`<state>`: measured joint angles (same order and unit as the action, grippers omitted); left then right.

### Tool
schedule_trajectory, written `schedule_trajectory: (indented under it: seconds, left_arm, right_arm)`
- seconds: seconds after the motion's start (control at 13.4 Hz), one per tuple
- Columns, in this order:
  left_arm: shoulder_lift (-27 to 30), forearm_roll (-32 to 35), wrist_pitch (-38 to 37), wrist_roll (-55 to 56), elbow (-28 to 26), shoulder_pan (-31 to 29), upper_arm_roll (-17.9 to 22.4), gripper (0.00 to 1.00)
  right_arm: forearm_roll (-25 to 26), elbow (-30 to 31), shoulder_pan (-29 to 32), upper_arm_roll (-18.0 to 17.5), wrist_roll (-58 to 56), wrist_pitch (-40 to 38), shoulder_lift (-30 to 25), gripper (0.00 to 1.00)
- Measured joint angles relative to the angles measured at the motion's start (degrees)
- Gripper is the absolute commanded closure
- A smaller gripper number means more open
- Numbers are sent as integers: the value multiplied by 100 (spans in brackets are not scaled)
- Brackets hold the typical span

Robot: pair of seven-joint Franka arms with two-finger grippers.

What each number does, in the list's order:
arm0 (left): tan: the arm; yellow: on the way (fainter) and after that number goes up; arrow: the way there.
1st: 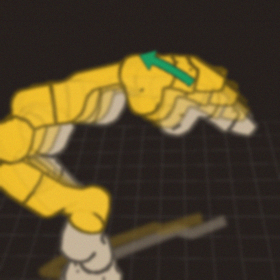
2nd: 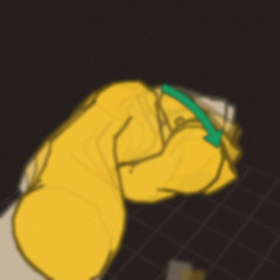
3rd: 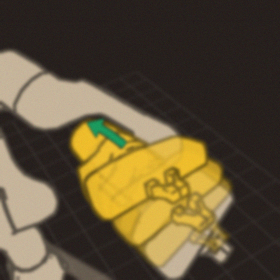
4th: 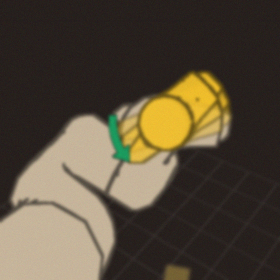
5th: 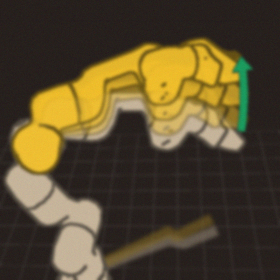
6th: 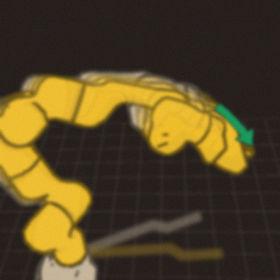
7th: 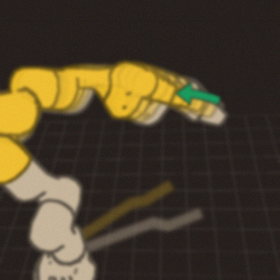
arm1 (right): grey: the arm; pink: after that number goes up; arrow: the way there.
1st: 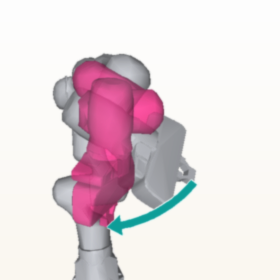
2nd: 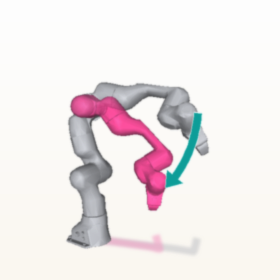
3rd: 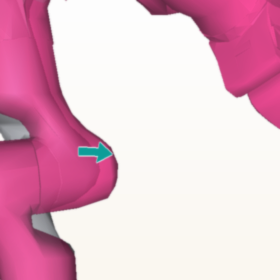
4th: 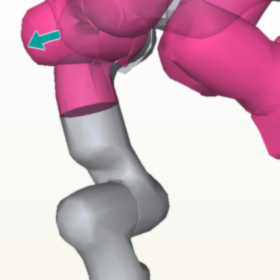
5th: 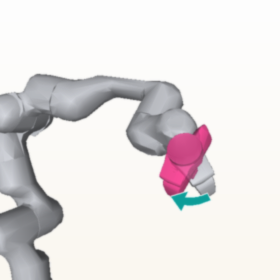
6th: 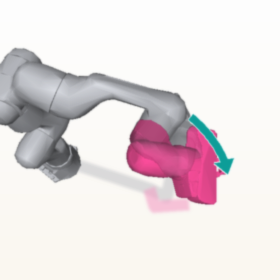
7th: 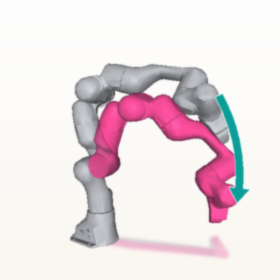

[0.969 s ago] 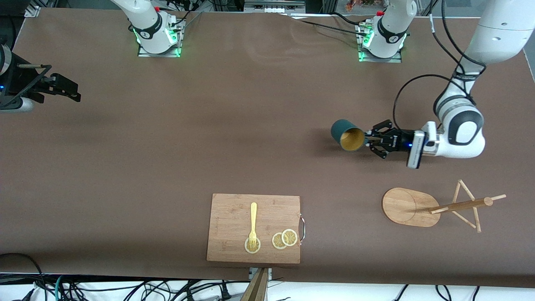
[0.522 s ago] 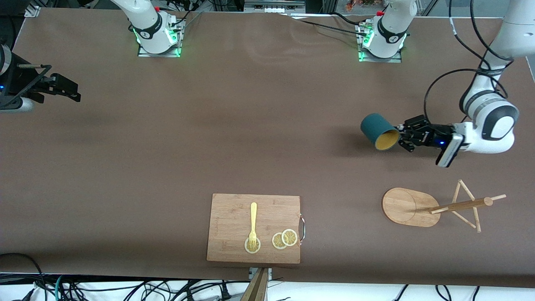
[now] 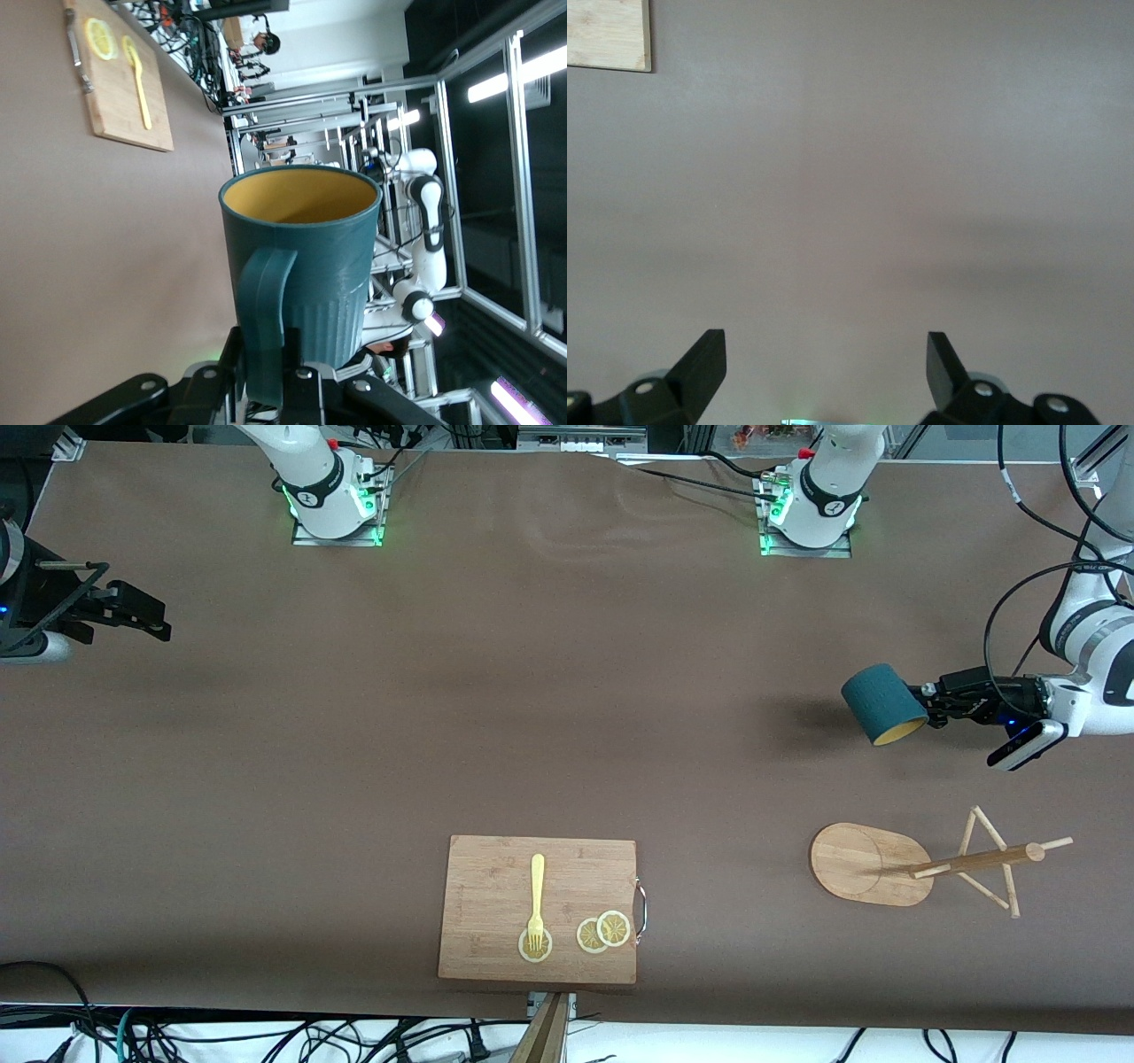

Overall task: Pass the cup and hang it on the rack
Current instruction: 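Lift the mug by its handle and carry it toward the wooden rack, then lower the mug onto a rack peg with the left gripper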

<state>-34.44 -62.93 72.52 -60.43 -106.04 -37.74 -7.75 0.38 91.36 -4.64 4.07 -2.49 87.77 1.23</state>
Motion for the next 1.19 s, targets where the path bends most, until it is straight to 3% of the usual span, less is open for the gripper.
schedule_trajectory:
  seconds: [0.52,0.75,1.19]
  left_arm:
    - [-513,-49,-161,1757,829,-513,-3,100]
    - [-556,-402,-168,2651,1277,-544,-26,100]
    - [-980,-958,-159,2886,1581,-253,-82,100]
  right_arm:
    - [0,0,1,0,0,4,0,0]
    - [0,0,1,-1,0,4,0,0]
    - [0,0,1,-1,0,7,0,0]
